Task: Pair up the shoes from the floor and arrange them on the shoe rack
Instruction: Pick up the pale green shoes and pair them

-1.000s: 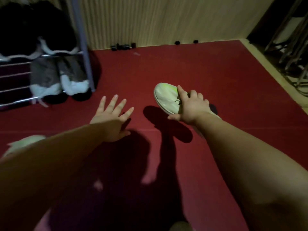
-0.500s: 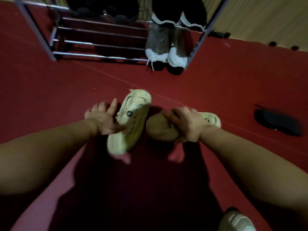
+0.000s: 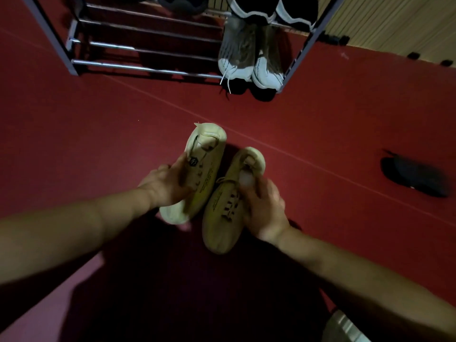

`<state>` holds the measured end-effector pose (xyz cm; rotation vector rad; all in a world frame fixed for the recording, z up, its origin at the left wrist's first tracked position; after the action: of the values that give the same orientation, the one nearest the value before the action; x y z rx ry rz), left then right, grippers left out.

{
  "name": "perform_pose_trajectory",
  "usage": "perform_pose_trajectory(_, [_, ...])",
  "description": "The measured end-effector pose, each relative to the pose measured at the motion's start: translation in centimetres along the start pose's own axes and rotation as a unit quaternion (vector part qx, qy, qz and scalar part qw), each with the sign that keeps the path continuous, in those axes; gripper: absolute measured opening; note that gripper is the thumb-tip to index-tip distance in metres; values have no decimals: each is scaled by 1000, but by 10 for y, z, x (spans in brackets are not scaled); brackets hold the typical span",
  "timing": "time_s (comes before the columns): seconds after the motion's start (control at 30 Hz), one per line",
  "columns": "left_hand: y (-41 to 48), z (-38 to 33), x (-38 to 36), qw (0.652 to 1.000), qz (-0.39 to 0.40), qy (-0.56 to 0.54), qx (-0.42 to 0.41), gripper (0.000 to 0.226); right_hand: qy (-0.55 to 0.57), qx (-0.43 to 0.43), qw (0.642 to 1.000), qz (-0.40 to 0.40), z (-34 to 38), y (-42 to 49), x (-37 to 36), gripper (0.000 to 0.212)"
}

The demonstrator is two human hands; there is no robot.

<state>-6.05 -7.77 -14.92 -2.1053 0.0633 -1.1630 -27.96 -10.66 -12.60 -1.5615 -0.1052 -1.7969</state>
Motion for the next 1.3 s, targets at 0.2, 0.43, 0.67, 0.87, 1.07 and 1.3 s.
perform_pose_trajectory(0.2, [14, 20, -3, 974, 81, -212, -24, 76, 197, -157, 968, 1, 16, -9, -42, 107])
perform_pose_trajectory(0.43, [1, 8, 2, 934, 164, -313, -54, 64, 154, -172, 973, 21, 35, -8, -52, 131])
perform_pose_trajectory(0.67, [-15, 7, -3, 926, 205, -305, -87, 64, 76, -140, 987, 3, 25, -13, -45, 118])
perform_pose_trajectory(0.87, [-19, 4, -28, 935, 228, -257, -91, 70, 103, -151, 983, 35, -20, -20, -35, 109])
perform_pose_trajectory(1.07, [-14, 21, -4, 954, 166, -248, -27, 92, 140, -128, 981, -39, -14, -17, -30, 107])
perform_pose_trajectory(1.3, [-1, 42, 35, 944, 26, -330, 16, 62, 183, -66, 952, -235, 33, 5, 18, 111])
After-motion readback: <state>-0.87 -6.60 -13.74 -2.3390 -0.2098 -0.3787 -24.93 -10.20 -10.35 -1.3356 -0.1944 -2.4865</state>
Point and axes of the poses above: each hand's wrist, its own y-axis towards the middle knuckle, its own x-axis out of the back of the hand, z = x × y, the point moved 7 cm from there along y, towards the middle knuckle, and after that the axes turned 9 degrees about x, right-handed, at the moved point
